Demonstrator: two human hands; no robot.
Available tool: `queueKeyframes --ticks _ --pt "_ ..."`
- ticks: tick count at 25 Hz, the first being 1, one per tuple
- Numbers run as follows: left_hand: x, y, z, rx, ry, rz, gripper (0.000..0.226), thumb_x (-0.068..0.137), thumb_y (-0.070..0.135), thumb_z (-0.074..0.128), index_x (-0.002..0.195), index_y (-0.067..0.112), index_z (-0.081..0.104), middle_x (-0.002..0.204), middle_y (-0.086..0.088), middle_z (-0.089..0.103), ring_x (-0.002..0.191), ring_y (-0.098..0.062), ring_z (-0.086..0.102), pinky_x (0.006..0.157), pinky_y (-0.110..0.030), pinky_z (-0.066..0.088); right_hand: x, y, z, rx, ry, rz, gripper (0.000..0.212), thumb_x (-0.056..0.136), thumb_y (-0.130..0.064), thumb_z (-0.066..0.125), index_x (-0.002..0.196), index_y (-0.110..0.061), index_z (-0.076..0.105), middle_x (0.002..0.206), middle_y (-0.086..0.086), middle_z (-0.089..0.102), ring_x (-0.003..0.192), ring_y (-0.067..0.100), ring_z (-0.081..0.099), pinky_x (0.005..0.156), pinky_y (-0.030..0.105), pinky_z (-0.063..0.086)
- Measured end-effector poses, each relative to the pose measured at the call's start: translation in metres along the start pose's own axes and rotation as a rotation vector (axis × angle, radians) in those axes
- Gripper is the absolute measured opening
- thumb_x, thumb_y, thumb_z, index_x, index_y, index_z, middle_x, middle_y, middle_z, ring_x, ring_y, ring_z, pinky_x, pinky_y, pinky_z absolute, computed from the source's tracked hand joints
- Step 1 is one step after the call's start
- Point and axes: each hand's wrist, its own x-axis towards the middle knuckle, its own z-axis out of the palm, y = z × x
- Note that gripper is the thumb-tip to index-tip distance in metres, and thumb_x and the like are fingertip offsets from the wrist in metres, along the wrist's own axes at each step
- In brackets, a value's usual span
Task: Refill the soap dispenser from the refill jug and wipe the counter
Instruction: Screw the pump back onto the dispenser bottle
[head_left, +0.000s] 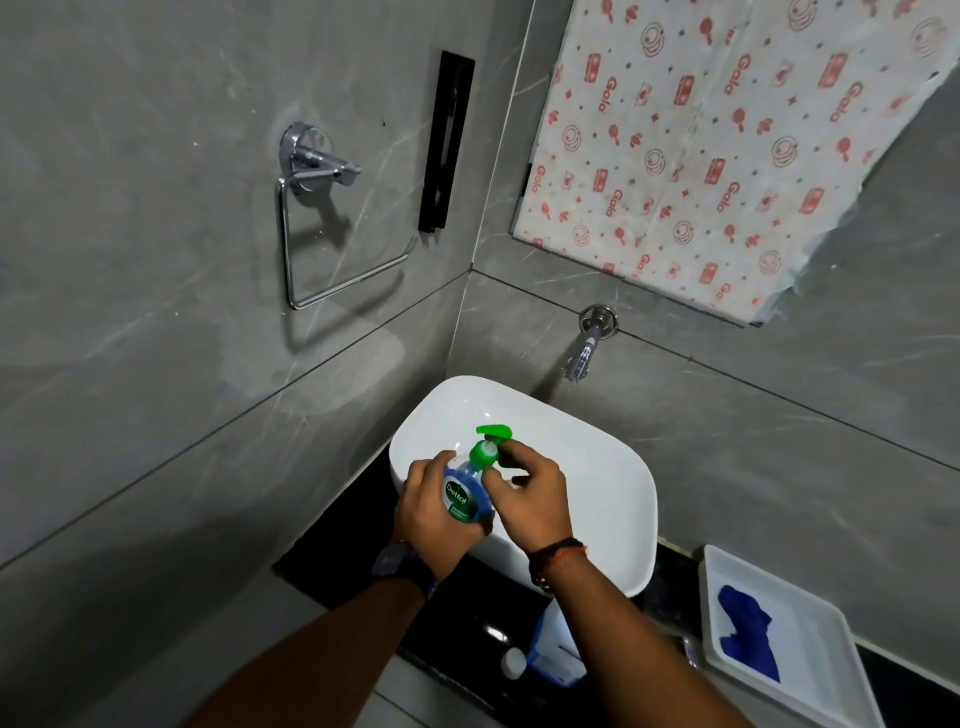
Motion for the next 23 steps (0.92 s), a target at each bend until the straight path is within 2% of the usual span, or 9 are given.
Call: queueKeyframes --ticks 4,7,11,12,14,16,19,21,23 --pt "0.002 -0.001 0.001 0.008 0.025 -0.015 0.087 0.039 0.056 0.067 0.12 0.031 0.047 0.101 0.017 0.047 0.081 0.004 0.047 0.06 0.007 0.031 0.001 -0.003 0.001 0.047 0.063 0.015 0.02 0.073 -0.019 0.08 0.09 -0.023 0.07 0.09 -0.005 0.07 0.083 0.008 0.062 0.069 0.022 0.052" --pt "0.003 -0.005 0.004 0.019 0.016 -0.029 0.085 0.04 0.057 0.068 0.119 0.034 0.046 0.099 0.021 0.044 0.082 0.005 0.044 0.057 0.007 0.031 0.004 -0.004 0.001 0.034 0.102 0.004 0.025 0.066 -0.027 0.086 0.08 -0.021 0.065 0.082 -0.004 0.066 0.077 0.009 0.058 0.067 0.022 0.051" --pt "-0.001 -0.002 0.009 -0.013 0.035 -0.006 0.066 0.047 0.05 0.066 0.108 0.035 0.047 0.096 0.022 0.043 0.079 0.002 0.051 0.058 0.003 0.034 0.008 -0.009 0.006 0.062 0.066 0.044 0.041 0.06 -0.038 0.088 0.089 -0.022 0.064 0.088 -0.006 0.067 0.085 0.01 0.062 0.074 0.021 0.051" --pt "-0.002 0.001 0.01 -0.031 0.063 0.007 0.057 0.053 0.049 0.063 0.107 0.035 0.047 0.095 0.023 0.043 0.078 0.003 0.051 0.058 0.001 0.035 0.007 -0.009 0.008 0.079 0.051 0.071 0.04 0.06 -0.038 0.088 0.09 -0.024 0.065 0.089 -0.009 0.068 0.086 0.009 0.063 0.076 0.021 0.052" --pt "-0.001 0.001 0.01 -0.056 0.102 0.028 0.047 0.065 0.051 0.055 0.11 0.036 0.049 0.096 0.025 0.044 0.08 0.006 0.051 0.06 -0.001 0.038 0.005 -0.006 0.013 0.104 0.019 0.115 0.032 0.068 -0.033 0.083 0.094 -0.026 0.068 0.093 -0.012 0.07 0.091 0.007 0.064 0.084 0.03 0.054" --pt "0.001 -0.003 0.008 -0.031 0.117 0.027 0.06 0.062 0.056 0.056 0.117 0.035 0.049 0.102 0.022 0.047 0.084 0.004 0.053 0.064 -0.001 0.039 0.0 -0.004 0.017 0.122 0.016 0.128 0.025 0.076 -0.023 0.074 0.099 -0.029 0.069 0.097 -0.012 0.07 0.093 0.009 0.065 0.091 0.04 0.053" --pt "0.003 -0.01 0.007 0.017 0.117 0.034 0.073 0.054 0.063 0.06 0.12 0.033 0.046 0.104 0.018 0.047 0.084 -0.001 0.052 0.064 -0.006 0.044 -0.002 -0.004 0.019 0.132 0.111 0.114 0.019 0.075 -0.023 0.079 0.09 -0.03 0.07 0.092 -0.014 0.071 0.091 0.007 0.065 0.081 0.03 0.055" --pt "0.004 -0.011 0.007 0.022 0.113 0.033 0.072 0.052 0.06 0.064 0.118 0.035 0.046 0.101 0.021 0.045 0.084 0.0 0.053 0.062 -0.007 0.047 -0.002 -0.005 0.019 0.147 0.165 0.113 0.026 0.066 -0.029 0.086 0.083 -0.027 0.066 0.086 -0.011 0.07 0.088 0.008 0.065 0.072 0.022 0.053" --pt "0.003 -0.01 0.009 0.014 0.104 0.03 0.068 0.052 0.057 0.064 0.114 0.036 0.047 0.098 0.024 0.043 0.083 0.002 0.052 0.062 -0.008 0.047 -0.001 -0.005 0.021 0.196 0.177 0.13 0.037 0.063 -0.029 0.088 0.092 -0.025 0.066 0.092 -0.008 0.07 0.093 0.008 0.064 0.078 0.026 0.053"
